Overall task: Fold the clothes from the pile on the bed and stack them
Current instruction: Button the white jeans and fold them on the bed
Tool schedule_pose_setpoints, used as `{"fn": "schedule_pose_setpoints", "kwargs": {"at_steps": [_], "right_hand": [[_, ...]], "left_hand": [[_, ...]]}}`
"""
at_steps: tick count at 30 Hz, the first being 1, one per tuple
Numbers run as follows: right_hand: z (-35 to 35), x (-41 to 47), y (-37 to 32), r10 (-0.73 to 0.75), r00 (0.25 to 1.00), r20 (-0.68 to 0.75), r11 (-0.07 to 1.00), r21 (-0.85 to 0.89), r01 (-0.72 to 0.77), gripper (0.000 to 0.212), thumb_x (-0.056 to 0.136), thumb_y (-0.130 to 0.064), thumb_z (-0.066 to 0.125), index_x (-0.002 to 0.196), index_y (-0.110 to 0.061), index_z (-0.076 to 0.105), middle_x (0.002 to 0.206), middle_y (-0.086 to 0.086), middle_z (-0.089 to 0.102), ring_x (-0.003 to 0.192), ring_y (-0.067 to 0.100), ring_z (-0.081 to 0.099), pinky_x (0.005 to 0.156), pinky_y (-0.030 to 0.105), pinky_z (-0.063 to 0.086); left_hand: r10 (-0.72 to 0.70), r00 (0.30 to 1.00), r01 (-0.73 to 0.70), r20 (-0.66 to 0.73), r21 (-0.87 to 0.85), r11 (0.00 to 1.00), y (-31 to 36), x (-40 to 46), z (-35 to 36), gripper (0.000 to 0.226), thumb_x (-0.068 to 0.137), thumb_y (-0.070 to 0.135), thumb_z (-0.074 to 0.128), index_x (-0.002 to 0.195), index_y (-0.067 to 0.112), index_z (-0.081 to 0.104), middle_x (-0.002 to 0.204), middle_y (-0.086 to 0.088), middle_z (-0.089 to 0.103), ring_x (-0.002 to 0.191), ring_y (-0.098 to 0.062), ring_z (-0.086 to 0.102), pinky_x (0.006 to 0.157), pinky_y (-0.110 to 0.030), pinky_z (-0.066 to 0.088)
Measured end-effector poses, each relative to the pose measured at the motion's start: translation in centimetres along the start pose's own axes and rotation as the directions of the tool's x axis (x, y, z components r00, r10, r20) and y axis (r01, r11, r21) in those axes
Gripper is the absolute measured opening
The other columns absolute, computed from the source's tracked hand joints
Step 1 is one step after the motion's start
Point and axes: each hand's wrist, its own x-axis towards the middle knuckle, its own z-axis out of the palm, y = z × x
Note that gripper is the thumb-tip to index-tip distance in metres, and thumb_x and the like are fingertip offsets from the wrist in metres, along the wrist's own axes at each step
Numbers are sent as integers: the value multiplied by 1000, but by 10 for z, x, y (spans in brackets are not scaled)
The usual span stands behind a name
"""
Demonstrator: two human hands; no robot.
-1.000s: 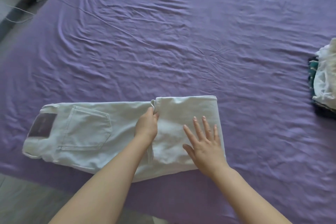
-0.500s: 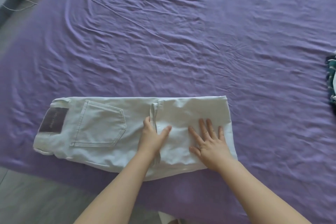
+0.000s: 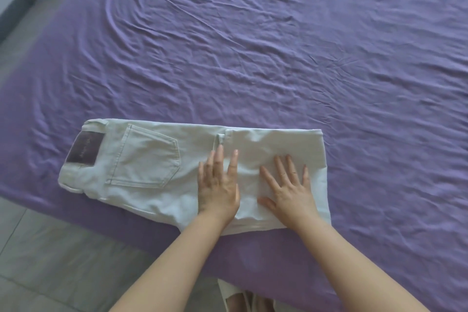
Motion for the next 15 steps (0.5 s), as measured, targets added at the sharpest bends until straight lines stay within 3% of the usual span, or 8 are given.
{"fn": "schedule_pose_setpoints", "kwargs": {"at_steps": [3,4,6,8,11,15], "right_hand": [[-2,12,9,26,996,-80,1000,15,-24,80,81,-73,26,143,-41,-14,148,1,-30,134,26,-35,106,58,-19],[-3,16,13,39,996,-84,999,25,-37,81,80,-74,24,140,-42,-20,145,1,-33,132,25,-39,107,59,-17],[-4,26,21,36,998,-59,998,45,-33,85,77,-76,25,133,-43,-30,142,2,-38,129,25,-43,108,62,-10],[-4,33,24,6,1000,-26,998,69,-5,90,76,-77,31,130,-44,-33,140,2,-42,126,25,-46,107,65,-5],[-6,38,24,-10,1000,4,997,83,9,94,74,-80,32,127,-44,-36,133,-1,-51,125,26,-48,105,67,-7],[-13,34,4,-14,1000,25,997,74,13,92,79,-76,31,133,-38,-33,141,5,-44,124,28,-47,106,64,-12]], "left_hand": [[402,915,-402,43,212,891,18,19,-2,52,91,22,43,143,28,37,157,-6,19,147,-28,7,111,-58,-11],[451,886,-463,106,200,863,25,26,-1,49,93,22,42,142,24,38,158,-7,18,147,-29,3,108,-58,-17],[379,898,-414,224,140,899,33,39,2,63,92,37,43,149,28,17,159,-7,-9,144,-31,-19,102,-60,-27],[270,919,-323,288,158,933,26,45,9,83,86,60,42,148,36,-8,152,-5,-31,138,-32,-32,102,-63,-27],[145,918,-228,370,193,954,3,43,12,105,74,79,41,142,37,-27,151,-7,-35,138,-25,-34,104,-64,-22],[98,921,-187,376,208,960,-4,40,8,107,72,82,41,143,37,-25,153,-5,-32,138,-27,-34,101,-64,-24]]}}
